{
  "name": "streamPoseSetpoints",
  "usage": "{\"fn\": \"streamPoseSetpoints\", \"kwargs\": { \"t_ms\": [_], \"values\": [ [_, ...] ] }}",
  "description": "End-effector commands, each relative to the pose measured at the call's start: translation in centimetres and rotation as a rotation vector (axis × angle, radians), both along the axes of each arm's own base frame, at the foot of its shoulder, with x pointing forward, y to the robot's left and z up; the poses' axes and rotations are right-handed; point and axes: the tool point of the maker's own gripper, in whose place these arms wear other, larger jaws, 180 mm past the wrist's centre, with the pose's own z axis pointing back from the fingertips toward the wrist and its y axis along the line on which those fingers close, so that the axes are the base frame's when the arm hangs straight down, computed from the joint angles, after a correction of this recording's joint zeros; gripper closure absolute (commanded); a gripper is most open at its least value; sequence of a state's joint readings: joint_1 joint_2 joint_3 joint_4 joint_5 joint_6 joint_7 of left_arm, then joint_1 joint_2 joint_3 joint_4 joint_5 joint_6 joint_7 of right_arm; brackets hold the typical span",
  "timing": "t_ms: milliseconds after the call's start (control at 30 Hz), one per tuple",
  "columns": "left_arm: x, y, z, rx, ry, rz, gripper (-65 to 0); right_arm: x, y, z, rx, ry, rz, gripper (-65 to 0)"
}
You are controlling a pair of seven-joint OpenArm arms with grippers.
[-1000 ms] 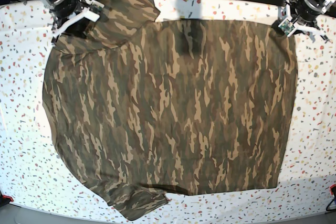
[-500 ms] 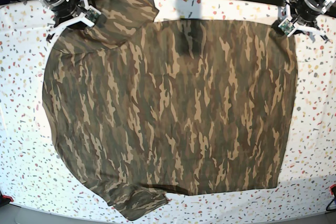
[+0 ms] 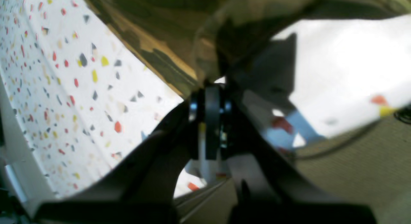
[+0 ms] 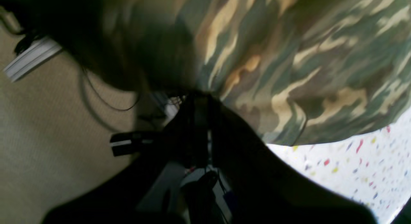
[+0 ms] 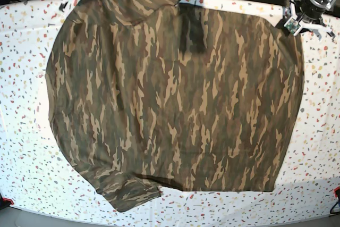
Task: Fold the T-shirt properly
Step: 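Lower the shirt onto the table and open both grippers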
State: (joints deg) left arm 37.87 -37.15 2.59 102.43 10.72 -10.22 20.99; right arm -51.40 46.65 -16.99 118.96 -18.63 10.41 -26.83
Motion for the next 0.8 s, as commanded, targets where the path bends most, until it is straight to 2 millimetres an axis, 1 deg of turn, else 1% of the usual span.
{"fn": "streamPoseSetpoints", "kwargs": {
  "t_ms": [0,133,200,333,400,467,567,633,767],
  "values": [
    [0.3,-0.3,1.0,0.005,-0.036,-0.028,0.0,0.1,0.1,0.8,-0.003,-0.031,0.010,0.0],
    [0.0,-0.2,2.5,0.052,-0.101,-0.013,0.0,-0.9,-0.7,1.6,-0.062,-0.070,-0.001,0.0],
    [0.0,-0.3,3.2,0.063,-0.118,0.001,0.0,-1.0,-1.0,1.9,-0.082,-0.099,-0.007,0.0],
    [0.3,-0.7,4.3,0.071,-0.135,0.010,0.0,0.1,-1.3,3.3,-0.093,-0.187,-0.044,0.0],
    [0.9,-0.6,5.1,0.073,-0.164,0.019,0.0,0.9,-1.1,4.1,-0.086,-0.221,-0.048,0.0],
    [1.7,-0.1,6.1,0.080,-0.209,0.045,0.0,2.2,-1.4,5.2,-0.085,-0.270,-0.065,0.0],
    [2.5,0.8,7.1,0.097,-0.247,0.062,0.0,4.2,-2.7,6.6,-0.096,-0.334,-0.099,0.0],
    [3.0,1.1,7.7,0.088,-0.277,0.062,0.0,5.6,-3.4,7.3,-0.066,-0.369,-0.135,0.0],
    [3.9,0.2,8.7,0.041,-0.342,0.026,0.0,8.3,-4.6,8.3,-0.016,-0.396,-0.197,0.0]
  ]
}}
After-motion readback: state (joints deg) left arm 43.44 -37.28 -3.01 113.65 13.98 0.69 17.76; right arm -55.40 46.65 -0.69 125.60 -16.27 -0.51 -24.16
